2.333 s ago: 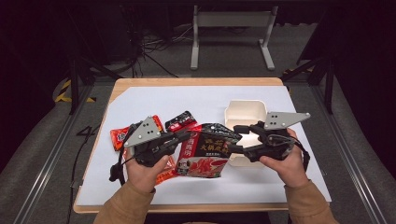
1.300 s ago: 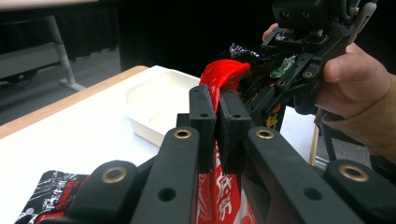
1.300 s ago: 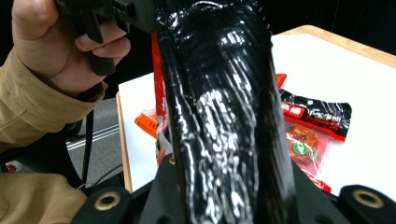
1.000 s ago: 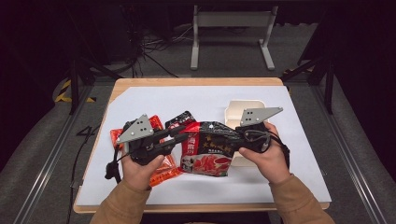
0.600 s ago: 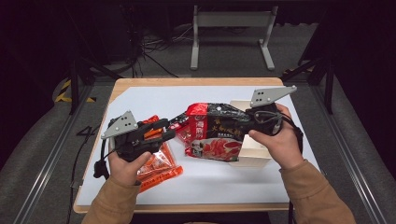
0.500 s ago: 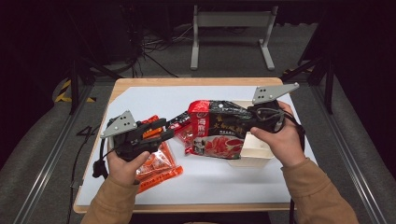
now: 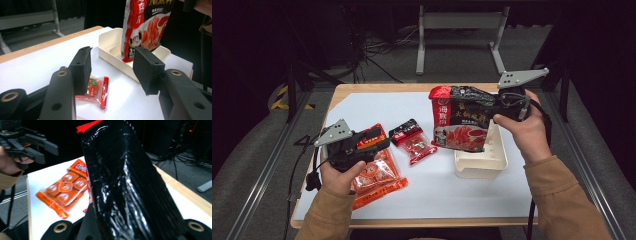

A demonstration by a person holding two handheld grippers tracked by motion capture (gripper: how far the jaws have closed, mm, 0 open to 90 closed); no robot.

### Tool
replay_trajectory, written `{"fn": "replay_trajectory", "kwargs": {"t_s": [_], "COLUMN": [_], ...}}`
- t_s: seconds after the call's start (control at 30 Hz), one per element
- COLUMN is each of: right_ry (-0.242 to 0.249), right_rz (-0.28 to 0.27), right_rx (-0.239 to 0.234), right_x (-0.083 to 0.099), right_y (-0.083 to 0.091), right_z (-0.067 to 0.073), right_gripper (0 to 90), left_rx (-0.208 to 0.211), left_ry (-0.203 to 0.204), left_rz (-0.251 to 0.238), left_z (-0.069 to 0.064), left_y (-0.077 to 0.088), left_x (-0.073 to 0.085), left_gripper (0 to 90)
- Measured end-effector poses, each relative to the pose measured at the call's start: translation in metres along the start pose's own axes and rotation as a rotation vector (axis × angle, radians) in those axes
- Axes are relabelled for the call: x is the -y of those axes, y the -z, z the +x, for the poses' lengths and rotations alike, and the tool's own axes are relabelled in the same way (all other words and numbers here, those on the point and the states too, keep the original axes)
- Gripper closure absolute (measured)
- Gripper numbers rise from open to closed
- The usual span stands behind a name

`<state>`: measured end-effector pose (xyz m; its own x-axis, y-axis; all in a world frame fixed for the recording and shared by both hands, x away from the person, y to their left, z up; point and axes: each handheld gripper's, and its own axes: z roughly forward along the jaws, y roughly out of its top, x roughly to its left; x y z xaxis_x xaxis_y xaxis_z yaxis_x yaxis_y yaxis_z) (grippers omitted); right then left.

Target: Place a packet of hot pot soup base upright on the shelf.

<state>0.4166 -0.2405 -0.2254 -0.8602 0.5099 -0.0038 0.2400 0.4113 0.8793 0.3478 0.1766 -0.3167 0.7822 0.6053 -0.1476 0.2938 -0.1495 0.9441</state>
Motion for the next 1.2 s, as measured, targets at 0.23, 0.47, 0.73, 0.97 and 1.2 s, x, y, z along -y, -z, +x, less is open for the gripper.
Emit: {"fn": "replay_trajectory", "kwargs": {"t_s": [0.23,0.47,0.73,0.97,1.2], "right_ry": [0.021,0.050,0.072,0.082,0.089], "right_rz": [0.009,-0.022,-0.022,-0.047,-0.058], "right_rx": [0.032,0.033,0.077,0.105,0.118], "right_x": [-0.004,-0.002,-0.002,0.001,0.005], "right_y": [0.002,0.002,0.002,0.002,0.002], "right_z": [-0.020,-0.041,-0.062,-0.077,-0.087], "right_gripper": [82.3,82.3,82.4,82.3,82.4], "left_rx": [-0.024,-0.021,-0.023,-0.008,-0.010], "left_ry": [0.028,0.033,0.048,0.053,0.054], "left_rz": [0.004,0.005,0.003,0.004,0.002], "left_z": [0.008,0.011,0.014,0.015,0.017], "left_y": [0.003,0.004,0.005,0.003,0.004], "left_x": [0.003,0.004,0.005,0.007,0.007], "left_gripper": [50.6,51.7,52.1,52.2,52.3]}}
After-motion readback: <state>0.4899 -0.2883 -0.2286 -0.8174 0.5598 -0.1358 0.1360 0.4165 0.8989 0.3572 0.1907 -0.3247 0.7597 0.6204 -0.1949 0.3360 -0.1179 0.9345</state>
